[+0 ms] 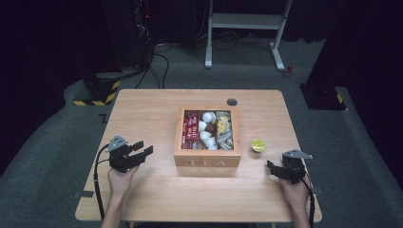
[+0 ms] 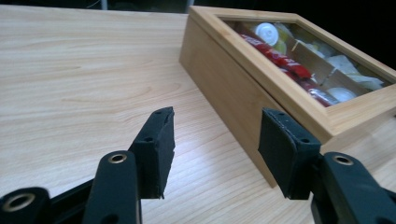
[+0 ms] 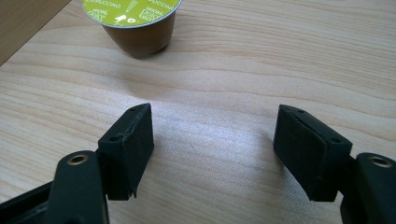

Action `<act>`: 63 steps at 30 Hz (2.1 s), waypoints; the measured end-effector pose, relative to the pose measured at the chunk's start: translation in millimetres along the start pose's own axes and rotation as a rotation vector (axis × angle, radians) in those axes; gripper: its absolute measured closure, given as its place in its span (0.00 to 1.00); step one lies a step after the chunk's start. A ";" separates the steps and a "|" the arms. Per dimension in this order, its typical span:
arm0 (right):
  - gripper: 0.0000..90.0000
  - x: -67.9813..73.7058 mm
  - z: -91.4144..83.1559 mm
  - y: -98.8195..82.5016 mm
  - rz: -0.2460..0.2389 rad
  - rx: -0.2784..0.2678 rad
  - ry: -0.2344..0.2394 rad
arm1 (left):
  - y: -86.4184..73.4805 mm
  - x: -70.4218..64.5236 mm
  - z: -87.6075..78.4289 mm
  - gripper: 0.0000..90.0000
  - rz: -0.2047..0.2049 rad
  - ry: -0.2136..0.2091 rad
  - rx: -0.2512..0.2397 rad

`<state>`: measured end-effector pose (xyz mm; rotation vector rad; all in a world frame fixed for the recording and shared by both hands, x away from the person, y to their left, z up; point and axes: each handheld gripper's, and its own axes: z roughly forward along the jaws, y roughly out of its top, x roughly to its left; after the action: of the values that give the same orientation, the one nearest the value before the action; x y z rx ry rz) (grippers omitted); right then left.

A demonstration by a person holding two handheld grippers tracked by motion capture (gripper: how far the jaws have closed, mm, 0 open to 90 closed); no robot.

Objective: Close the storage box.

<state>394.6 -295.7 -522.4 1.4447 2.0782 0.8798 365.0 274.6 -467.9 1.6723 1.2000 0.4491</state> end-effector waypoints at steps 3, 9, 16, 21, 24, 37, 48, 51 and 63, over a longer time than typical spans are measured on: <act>0.32 0.0 0.0 0.0 0.000 0.000 -0.001 | -4.2 2.0 0.8 0.50 0.001 0.013 0.004; 0.32 0.0 0.0 0.0 0.000 0.000 0.000 | -14.1 5.0 2.1 0.47 0.026 0.092 0.030; 0.32 0.2 0.1 0.1 0.002 0.001 -0.001 | -26.2 8.6 8.1 0.45 0.043 0.128 0.065; 0.32 0.2 0.1 0.1 0.002 0.000 -0.001 | -31.3 9.6 19.3 0.44 0.045 0.144 0.106; 0.32 0.1 0.1 0.1 0.002 0.001 -0.001 | -34.3 10.4 27.5 0.44 0.046 0.156 0.132; 0.32 0.1 0.1 0.1 0.002 0.001 -0.001 | -41.7 9.1 48.2 0.40 0.055 0.201 0.197; 0.32 0.0 0.1 0.0 0.001 0.000 -0.001 | -41.8 0.3 53.6 0.34 0.122 0.246 0.235; 0.32 0.0 0.1 0.0 0.001 0.000 0.000 | -41.8 0.5 53.7 0.33 0.120 0.242 0.234; 0.32 0.0 0.1 0.0 0.001 0.000 0.000 | -41.9 0.5 53.8 0.33 0.121 0.239 0.234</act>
<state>394.7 -295.7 -522.5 1.4458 2.0777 0.8797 384.5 249.0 -528.1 1.9404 1.3719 0.6165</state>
